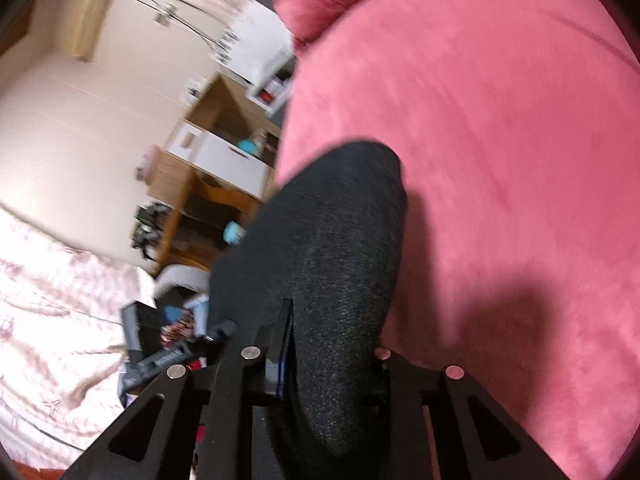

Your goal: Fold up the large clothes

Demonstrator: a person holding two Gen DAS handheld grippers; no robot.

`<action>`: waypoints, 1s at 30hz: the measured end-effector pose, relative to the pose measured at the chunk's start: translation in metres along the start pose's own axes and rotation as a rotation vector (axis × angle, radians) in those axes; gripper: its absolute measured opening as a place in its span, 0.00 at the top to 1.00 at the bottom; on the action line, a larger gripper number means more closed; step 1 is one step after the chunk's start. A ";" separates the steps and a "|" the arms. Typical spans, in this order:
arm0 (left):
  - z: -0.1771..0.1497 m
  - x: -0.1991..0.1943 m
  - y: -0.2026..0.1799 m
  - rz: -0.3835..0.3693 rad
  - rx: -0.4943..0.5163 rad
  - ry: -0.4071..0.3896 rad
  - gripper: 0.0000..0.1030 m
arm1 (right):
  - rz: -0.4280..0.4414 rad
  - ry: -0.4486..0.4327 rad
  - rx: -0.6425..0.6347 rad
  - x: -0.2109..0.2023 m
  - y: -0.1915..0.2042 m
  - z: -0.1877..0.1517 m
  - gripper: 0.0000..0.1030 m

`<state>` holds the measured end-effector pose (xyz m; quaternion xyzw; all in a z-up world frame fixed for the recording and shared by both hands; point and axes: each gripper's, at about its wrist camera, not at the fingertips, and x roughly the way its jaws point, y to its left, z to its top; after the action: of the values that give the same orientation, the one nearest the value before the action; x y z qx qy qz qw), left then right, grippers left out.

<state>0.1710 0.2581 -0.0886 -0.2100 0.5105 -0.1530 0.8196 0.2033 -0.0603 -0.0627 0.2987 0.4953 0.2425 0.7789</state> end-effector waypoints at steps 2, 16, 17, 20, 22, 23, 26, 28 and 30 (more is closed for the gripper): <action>0.005 0.000 -0.021 -0.013 0.046 -0.006 0.68 | -0.003 -0.039 -0.061 -0.016 0.012 0.008 0.82; 0.058 0.145 -0.213 0.057 0.248 -0.024 0.37 | -0.551 -0.309 -0.016 -0.147 -0.108 0.102 0.43; 0.050 0.144 -0.221 0.069 0.284 -0.039 0.32 | -0.689 -0.288 0.063 -0.146 -0.136 0.096 0.42; 0.019 0.141 -0.238 0.197 0.470 -0.101 0.28 | -0.676 -0.303 0.093 -0.154 -0.159 0.059 0.42; 0.007 0.128 -0.237 0.206 0.498 -0.140 0.27 | -0.687 -0.342 0.027 -0.156 -0.148 0.038 0.42; 0.004 0.120 -0.235 0.205 0.479 -0.155 0.28 | -0.704 -0.357 -0.022 -0.159 -0.143 0.029 0.42; -0.002 0.088 -0.242 0.173 0.412 -0.281 0.27 | -0.655 -0.377 -0.179 -0.156 -0.115 0.011 0.42; -0.016 0.073 -0.251 0.116 0.422 -0.327 0.19 | -0.640 -0.359 -0.239 -0.141 -0.101 0.002 0.42; -0.036 0.088 -0.269 0.156 0.573 -0.269 0.17 | -0.610 -0.283 -0.229 -0.112 -0.097 -0.004 0.41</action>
<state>0.1671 -0.0226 -0.0356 0.0505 0.3483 -0.1980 0.9148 0.1640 -0.2037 -0.0622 0.0782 0.4188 0.0088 0.9047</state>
